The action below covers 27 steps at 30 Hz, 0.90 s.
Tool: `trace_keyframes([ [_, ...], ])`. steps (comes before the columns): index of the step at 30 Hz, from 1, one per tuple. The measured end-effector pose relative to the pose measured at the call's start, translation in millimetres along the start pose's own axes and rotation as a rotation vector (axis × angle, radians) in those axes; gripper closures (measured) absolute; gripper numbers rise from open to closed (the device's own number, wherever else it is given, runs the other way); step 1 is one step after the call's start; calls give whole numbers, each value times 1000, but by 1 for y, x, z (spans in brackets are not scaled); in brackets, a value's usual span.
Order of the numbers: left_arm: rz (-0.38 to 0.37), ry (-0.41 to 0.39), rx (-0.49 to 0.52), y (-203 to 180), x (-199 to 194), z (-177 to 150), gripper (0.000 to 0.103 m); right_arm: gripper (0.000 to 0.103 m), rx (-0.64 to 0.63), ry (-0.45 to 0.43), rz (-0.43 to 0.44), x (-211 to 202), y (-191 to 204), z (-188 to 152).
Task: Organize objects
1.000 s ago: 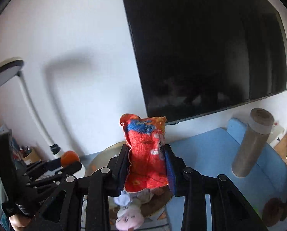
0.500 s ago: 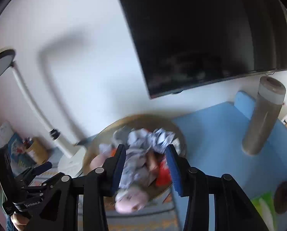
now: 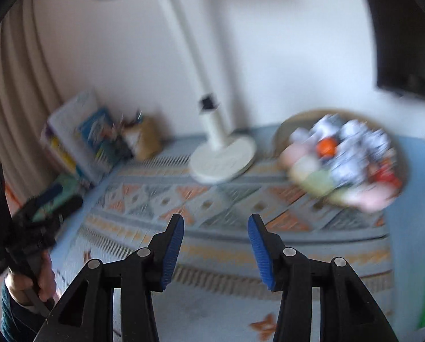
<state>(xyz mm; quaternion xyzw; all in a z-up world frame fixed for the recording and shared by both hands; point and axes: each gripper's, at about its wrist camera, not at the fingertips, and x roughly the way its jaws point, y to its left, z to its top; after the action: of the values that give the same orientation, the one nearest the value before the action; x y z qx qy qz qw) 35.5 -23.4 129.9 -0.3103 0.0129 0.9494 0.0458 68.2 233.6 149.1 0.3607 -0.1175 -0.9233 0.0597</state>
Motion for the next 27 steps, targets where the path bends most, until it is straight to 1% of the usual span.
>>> trace_keyframes([
  [2,1,23,-39,11,16,-16,0,57,2,44,-34,24,11,-14],
  [3,21,28,-41,11,24,-24,0,56,4,62,-63,35,15,-21],
  [4,37,44,-35,9,32,-30,1,53,4,85,-95,50,18,-28],
  [5,37,81,-13,6,46,-38,1,51,3,109,-129,63,20,-34],
  [7,36,144,22,-1,69,-49,1,50,-7,168,-192,92,23,-45],
  [9,75,192,16,0,89,-57,1,50,2,216,-216,111,19,-52],
  [10,79,203,2,1,94,-60,1,50,11,227,-224,118,16,-55],
  [11,79,222,-13,2,99,-62,1,47,16,224,-233,122,15,-56],
  [12,91,270,-24,3,106,-63,1,42,2,205,-249,122,16,-56],
  [13,100,298,-23,3,111,-64,0,33,-9,205,-270,125,15,-55],
  [14,99,320,-25,5,114,-67,0,22,-14,209,-285,127,15,-57],
  [15,73,324,-61,10,115,-68,0,17,-17,217,-287,129,13,-58],
  [16,70,322,-72,12,115,-69,0,5,-39,206,-262,130,15,-60],
  [17,77,323,-76,13,115,-70,0,0,-65,215,-254,130,18,-60],
  [18,81,321,-80,14,114,-70,0,0,-106,238,-274,135,23,-62],
  [20,86,319,-81,13,112,-72,0,0,-111,219,-288,134,26,-61],
  [21,85,319,-81,14,113,-71,0,0,-93,205,-277,134,24,-62],
  [22,85,319,-81,14,112,-71,0,0,-101,197,-273,132,23,-63],
  [25,85,319,-81,14,113,-71,0,0,-122,204,-258,125,24,-68],
  [26,85,318,-82,14,113,-71,0,0,-123,186,-258,122,24,-72],
  [27,86,318,-82,14,113,-71,0,0,-122,191,-259,123,24,-72],
])
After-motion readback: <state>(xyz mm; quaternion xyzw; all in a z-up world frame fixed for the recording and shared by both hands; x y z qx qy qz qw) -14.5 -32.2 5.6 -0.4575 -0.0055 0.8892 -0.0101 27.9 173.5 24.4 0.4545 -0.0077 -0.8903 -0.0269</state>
